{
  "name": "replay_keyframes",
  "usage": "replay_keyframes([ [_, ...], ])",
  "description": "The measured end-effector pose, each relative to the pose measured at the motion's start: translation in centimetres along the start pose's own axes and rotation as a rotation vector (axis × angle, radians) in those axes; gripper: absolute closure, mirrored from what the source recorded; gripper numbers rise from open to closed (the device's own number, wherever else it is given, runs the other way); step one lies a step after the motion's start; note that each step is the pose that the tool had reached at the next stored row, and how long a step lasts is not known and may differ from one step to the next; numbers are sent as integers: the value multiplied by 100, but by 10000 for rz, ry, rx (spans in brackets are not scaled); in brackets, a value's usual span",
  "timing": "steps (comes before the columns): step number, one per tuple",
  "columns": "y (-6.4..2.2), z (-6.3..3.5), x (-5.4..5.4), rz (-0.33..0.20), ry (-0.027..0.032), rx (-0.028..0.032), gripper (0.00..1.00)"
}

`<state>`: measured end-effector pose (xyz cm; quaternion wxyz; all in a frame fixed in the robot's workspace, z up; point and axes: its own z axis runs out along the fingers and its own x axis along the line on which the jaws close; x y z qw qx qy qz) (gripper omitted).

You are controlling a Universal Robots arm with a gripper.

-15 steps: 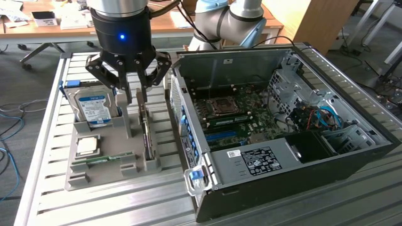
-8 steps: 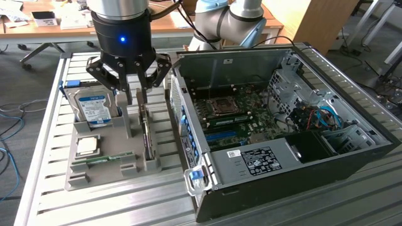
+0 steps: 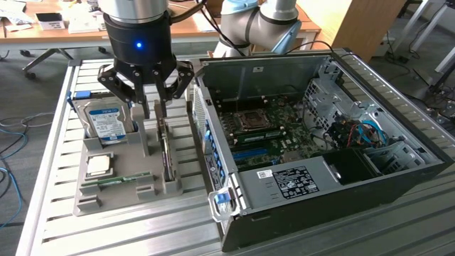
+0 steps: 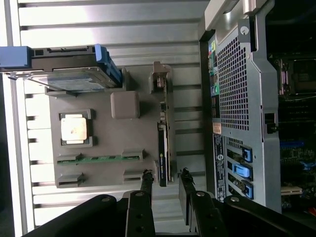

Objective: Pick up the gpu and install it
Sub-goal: 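Pick up the gpu and move the gpu toward the slot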

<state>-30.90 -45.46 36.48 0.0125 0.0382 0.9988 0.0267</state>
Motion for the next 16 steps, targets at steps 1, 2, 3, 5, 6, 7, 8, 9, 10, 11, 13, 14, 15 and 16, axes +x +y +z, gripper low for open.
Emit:
replay_keyframes([
  [1, 0, 4, 0, 0, 1, 0, 64],
  [2, -1, 7, 1, 1, 2, 2, 64],
  [3, -1, 10, 0, 0, 2, 5, 64],
  [5, -1, 11, 0, 0, 3, 8, 64],
  [6, -1, 11, 0, 0, 3, 8, 64],
  [7, -1, 11, 1, 0, 3, 8, 64],
  [8, -1, 12, 0, 0, 2, 7, 64],
  [9, -1, 12, 1, 0, 2, 7, 64],
  [10, -1, 13, 0, 0, 1, 7, 64],
  [11, -1, 19, 0, 0, -1, 4, 64],
  [13, -2, 29, 1, 0, 1, 6, 64],
  [14, -2, 36, 1, 0, 1, 6, 64],
  [15, -2, 40, 1, 0, 2, 7, 64],
  [16, -3, 41, 1, 0, 2, 7, 64],
])
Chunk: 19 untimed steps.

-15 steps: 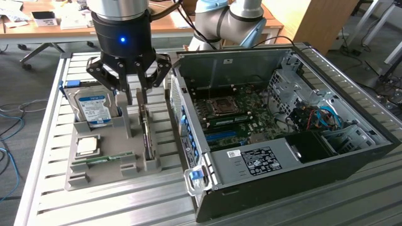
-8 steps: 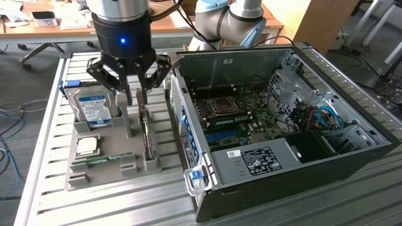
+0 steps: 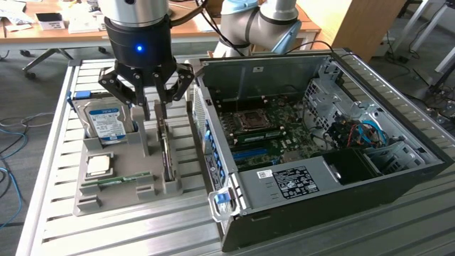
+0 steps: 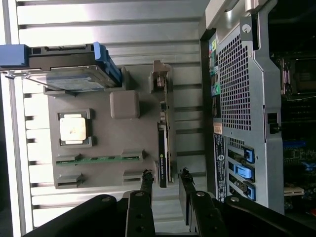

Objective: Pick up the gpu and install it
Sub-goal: 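Pick up the gpu and move the gpu toward the slot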

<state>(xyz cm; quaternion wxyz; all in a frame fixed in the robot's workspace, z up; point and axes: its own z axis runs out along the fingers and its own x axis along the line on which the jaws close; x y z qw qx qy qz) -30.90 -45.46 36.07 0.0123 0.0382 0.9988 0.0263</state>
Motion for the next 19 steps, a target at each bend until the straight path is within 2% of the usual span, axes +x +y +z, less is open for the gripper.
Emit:
replay_keyframes([
  [19, -2, 50, 1, 0, -4, -3, 64],
])
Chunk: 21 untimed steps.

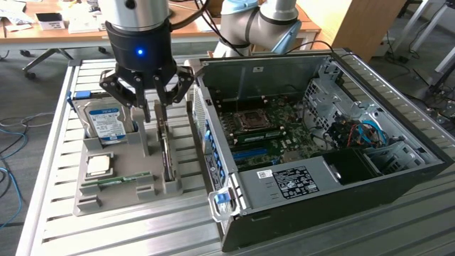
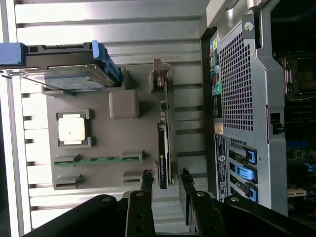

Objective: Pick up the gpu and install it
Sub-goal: 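Pick up the gpu and move the gpu toward the slot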

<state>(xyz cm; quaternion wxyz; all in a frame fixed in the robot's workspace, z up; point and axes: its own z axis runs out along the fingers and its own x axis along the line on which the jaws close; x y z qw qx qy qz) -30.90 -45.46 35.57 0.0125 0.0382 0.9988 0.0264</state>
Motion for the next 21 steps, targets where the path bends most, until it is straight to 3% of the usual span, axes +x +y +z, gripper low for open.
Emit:
replay_keyframes([
  [21, -2, 38, 1, 1, 3, 3, 64],
])
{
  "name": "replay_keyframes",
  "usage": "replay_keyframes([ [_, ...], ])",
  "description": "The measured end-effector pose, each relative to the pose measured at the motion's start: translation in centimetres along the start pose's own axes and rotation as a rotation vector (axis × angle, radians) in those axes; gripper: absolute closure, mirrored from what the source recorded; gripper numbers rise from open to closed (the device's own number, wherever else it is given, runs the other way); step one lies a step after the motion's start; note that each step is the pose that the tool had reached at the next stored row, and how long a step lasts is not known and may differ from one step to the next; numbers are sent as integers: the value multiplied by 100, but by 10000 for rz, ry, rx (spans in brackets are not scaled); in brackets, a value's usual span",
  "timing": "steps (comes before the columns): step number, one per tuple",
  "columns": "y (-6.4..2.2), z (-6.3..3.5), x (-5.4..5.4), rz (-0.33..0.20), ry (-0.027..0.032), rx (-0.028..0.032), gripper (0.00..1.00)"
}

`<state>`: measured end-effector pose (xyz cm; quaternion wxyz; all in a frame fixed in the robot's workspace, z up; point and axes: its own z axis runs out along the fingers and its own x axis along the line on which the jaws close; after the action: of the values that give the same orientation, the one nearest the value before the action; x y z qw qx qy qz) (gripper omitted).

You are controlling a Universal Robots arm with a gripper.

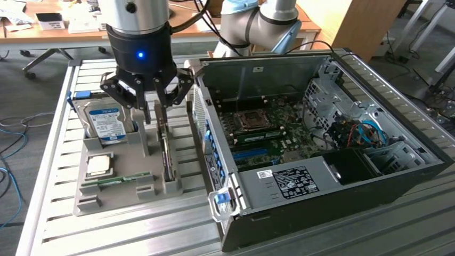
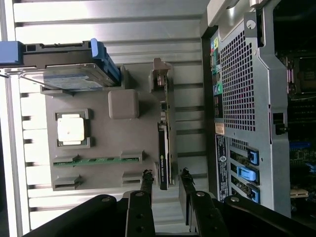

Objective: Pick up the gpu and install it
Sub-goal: 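Pick up the gpu and move the gpu toward the slot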

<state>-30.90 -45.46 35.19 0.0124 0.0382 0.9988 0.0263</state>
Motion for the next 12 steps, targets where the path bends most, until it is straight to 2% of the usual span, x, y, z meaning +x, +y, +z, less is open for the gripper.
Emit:
replay_keyframes([
  [12, -8, 142, 3, 0, 0, 0, 64],
])
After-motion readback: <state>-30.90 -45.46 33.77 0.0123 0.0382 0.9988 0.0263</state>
